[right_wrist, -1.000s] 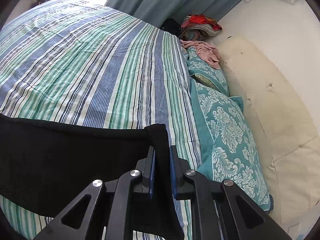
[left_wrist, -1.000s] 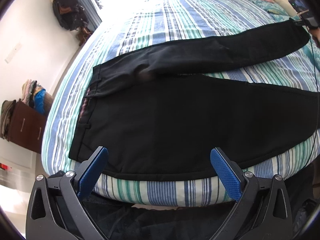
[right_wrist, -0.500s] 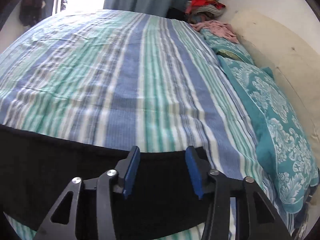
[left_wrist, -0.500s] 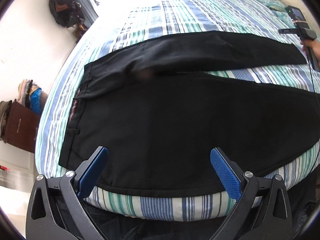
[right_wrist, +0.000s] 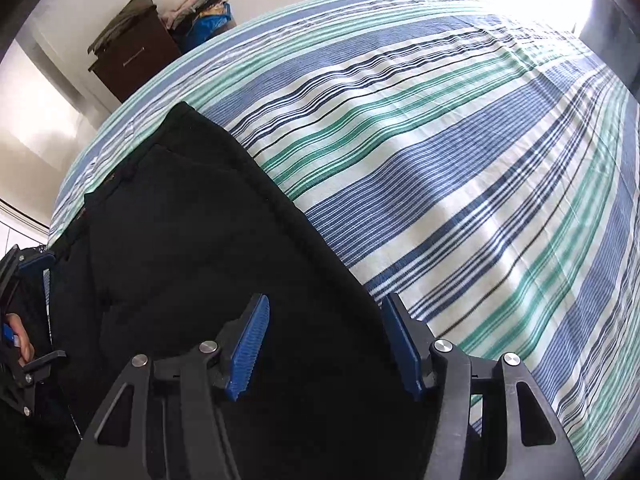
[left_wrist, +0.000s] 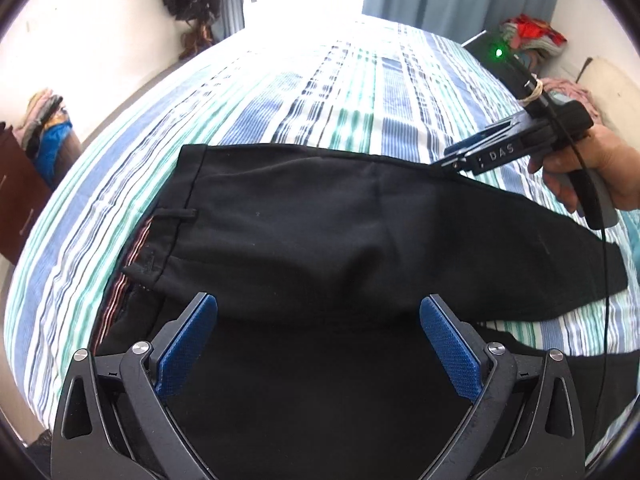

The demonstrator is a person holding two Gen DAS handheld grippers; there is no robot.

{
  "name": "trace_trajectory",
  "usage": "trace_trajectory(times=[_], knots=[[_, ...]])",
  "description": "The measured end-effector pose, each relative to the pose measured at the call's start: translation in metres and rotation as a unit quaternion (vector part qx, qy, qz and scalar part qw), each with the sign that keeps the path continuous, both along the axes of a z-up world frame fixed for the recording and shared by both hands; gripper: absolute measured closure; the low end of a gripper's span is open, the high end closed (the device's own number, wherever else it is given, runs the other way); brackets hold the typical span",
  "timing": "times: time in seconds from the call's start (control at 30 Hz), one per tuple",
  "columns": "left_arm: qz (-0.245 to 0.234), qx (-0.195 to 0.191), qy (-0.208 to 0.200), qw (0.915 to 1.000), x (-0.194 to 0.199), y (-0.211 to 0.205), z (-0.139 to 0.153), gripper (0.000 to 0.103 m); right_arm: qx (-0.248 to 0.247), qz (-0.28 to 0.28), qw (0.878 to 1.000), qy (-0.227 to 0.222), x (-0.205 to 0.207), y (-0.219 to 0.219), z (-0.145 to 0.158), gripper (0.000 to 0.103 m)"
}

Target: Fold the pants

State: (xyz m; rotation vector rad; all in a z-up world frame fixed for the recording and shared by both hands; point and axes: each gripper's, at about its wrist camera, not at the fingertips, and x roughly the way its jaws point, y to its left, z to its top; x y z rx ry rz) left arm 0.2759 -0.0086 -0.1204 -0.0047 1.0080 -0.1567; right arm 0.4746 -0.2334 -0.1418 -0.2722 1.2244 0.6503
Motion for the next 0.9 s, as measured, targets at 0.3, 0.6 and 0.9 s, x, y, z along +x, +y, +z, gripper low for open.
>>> trace_trajectory(times=[0.3,0.6,0.9], knots=[[-0.054,0.031,0.078,0.9951,0.085,0.001,-0.031,0.002,-0.183,0.117,0.976,-0.002,-0.01,0.049,-0.019,0.093],[-0.148,0.08,0.101,0.9806,0.153,-0.029,-0.035,0.002,-0.012,-0.112,0.992,-0.063,-0.041,-0.008,0.01,0.046],[-0.272,0.082,0.124,0.9508,0.191,-0.126,-0.065,0.034,0.095,-0.292,0.949,-0.068,-0.209,-0.182,0.036,0.035]])
